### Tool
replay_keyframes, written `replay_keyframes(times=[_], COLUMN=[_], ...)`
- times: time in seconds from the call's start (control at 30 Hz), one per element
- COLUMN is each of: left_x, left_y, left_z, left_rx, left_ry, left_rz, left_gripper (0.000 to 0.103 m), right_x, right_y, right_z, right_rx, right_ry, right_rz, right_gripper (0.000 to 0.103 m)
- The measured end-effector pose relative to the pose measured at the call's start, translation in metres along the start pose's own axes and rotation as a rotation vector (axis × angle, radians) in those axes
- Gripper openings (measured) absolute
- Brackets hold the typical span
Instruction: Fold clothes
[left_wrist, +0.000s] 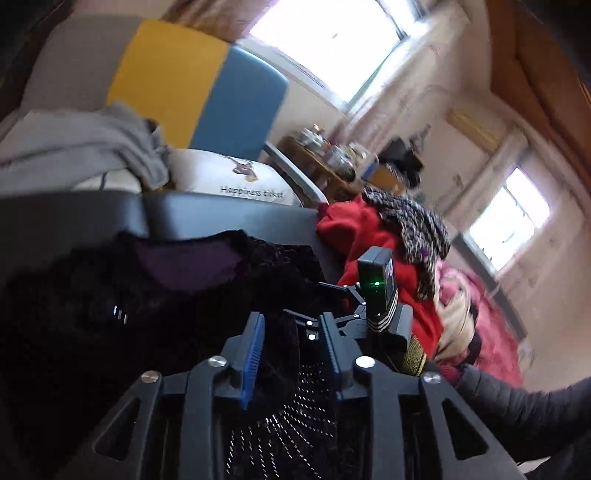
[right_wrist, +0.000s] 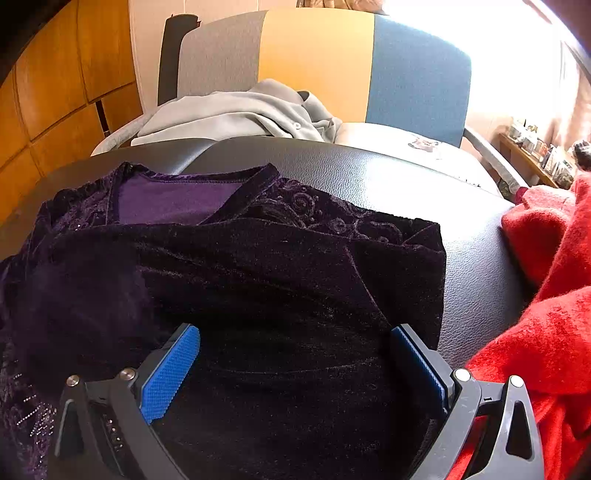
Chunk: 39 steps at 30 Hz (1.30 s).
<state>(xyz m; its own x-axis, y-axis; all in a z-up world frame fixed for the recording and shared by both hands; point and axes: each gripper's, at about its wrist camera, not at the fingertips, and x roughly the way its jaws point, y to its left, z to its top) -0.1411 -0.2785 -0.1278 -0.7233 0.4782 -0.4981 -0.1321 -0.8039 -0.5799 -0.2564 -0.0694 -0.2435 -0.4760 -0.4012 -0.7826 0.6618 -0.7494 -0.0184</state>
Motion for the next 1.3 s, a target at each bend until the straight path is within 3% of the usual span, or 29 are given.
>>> replay_keyframes(times=[0.03, 0.17, 0.23, 0.3, 0.4, 0.47, 0.63, 0.73, 0.87, 0.93, 0.97, 1.17, 1.27, 1.3], left_x=[-0.012, -0.051, -0.068, -0.082, -0.09, -0.092, -0.088, -0.087, -0.087, -0.088, -0.087, -0.086, -0.083, -0.083], left_y=[0.002, 0.032, 0.051, 0.069, 0.087, 0.093, 0.083, 0.083, 0.08, 0.079, 0.078, 0.072, 0.07, 0.069], left_z=[-0.01, -0.055, -0.081, -0.107, -0.14, -0.155, -0.169, -0.173, -0.176, -0.177, -0.178, -0.181, -0.182, -0.182], left_rx=[-0.034, -0.202, -0.272, -0.339, -0.418, -0.447, -0.411, -0.403, -0.405, -0.396, -0.389, -0.374, -0.363, -0.362], left_ry=[-0.026, -0.134, -0.136, -0.129, -0.111, -0.105, -0.111, -0.126, -0.144, -0.146, -0.145, -0.165, -0.171, -0.168], left_rz=[-0.007, 0.037, 0.089, 0.131, 0.167, 0.176, 0.225, 0.231, 0.227, 0.231, 0.237, 0.252, 0.262, 0.264], left_gripper=[0.045, 0.048, 0.048, 0.048, 0.048, 0.048, 0.048, 0.048, 0.048, 0.048, 0.048, 0.048, 0.048, 0.048], right_x=[0.0, -0.001, -0.003, -0.011, -0.039, -0.05, -0.06, -0.041, -0.044, -0.054, -0.059, -0.09, -0.116, -0.117], right_y=[0.0, -0.001, -0.003, -0.003, -0.003, 0.001, 0.027, 0.056, 0.07, 0.071, 0.071, 0.074, 0.052, 0.043], right_z=[0.0, 0.002, 0.004, 0.006, 0.008, 0.012, 0.023, 0.029, 0.036, 0.042, 0.045, 0.062, 0.058, 0.053], right_rx=[0.001, 0.006, 0.013, 0.009, 0.014, 0.02, 0.004, -0.056, -0.086, -0.089, -0.091, -0.101, -0.027, 0.004], right_ry=[0.0, 0.01, 0.018, 0.013, -0.038, -0.041, -0.012, 0.055, 0.061, 0.039, 0.028, -0.039, -0.12, -0.125], right_rz=[0.001, 0.01, 0.024, 0.014, 0.016, 0.084, 0.268, 0.303, 0.285, 0.279, 0.277, 0.26, 0.211, 0.195], right_gripper=[0.103, 0.103, 0.103, 0.095, 0.09, 0.085, 0.081, 0.077, 0.044, 0.013, 0.01, 0.01, 0.01, 0.015])
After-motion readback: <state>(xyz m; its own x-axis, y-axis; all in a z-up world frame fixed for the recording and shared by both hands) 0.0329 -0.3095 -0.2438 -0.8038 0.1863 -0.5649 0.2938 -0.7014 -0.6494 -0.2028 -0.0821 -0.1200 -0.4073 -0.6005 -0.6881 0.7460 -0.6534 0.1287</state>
